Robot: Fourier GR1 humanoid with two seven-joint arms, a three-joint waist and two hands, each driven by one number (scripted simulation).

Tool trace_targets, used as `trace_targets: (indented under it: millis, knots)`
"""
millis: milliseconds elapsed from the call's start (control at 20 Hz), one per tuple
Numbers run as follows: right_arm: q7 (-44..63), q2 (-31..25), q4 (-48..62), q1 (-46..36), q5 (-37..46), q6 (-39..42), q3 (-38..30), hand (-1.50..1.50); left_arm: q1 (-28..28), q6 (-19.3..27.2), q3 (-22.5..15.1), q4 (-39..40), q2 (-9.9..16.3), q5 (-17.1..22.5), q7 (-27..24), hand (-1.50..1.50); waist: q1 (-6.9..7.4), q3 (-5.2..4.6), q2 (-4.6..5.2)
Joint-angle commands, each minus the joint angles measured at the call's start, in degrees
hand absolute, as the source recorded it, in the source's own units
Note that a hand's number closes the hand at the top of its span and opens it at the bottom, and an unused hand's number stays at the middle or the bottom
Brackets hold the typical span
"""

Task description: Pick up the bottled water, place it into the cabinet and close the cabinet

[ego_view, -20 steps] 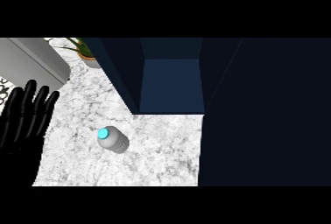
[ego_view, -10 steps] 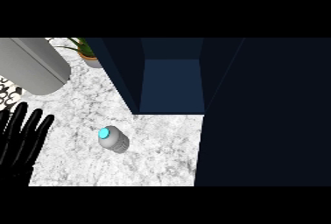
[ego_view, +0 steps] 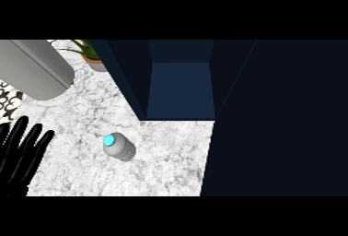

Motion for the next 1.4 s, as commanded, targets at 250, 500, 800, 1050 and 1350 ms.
trace_targets:
  millis: [250,500,800,1050,1350]
  knots:
    - [5.3,-0.1,-5.6,-1.3,5.4,-3.1,4.7,-1.5,0.8,-5.3,1.0,7.6,1.5,-3.6,-4.6,-1.5,-0.19,-0.02,0.01]
    - [7.5,0.2,-3.7,-5.7,7.2,-5.0,4.0,-1.5,-1.5,-3.1,-0.5,11.9,-0.7,-7.7,-5.6,-1.5,-0.11,-0.03,0.07]
    - [7.1,-1.6,-4.9,-4.6,6.6,-5.5,6.0,-1.5,-4.1,-2.9,1.0,22.1,-1.7,-11.0,-12.1,-1.5,-0.4,-0.03,0.06]
    - [4.1,-3.0,-4.3,-1.0,8.8,-6.7,9.3,-1.5,-3.7,-4.6,3.3,27.3,-0.3,-9.4,-12.8,-1.5,-0.47,-0.01,-0.01]
    - [8.6,-2.5,-7.2,-3.2,10.1,-9.5,11.5,-1.5,-6.4,-8.5,5.7,43.0,1.6,-10.7,-22.1,-1.5,-0.8,-0.07,-0.02]
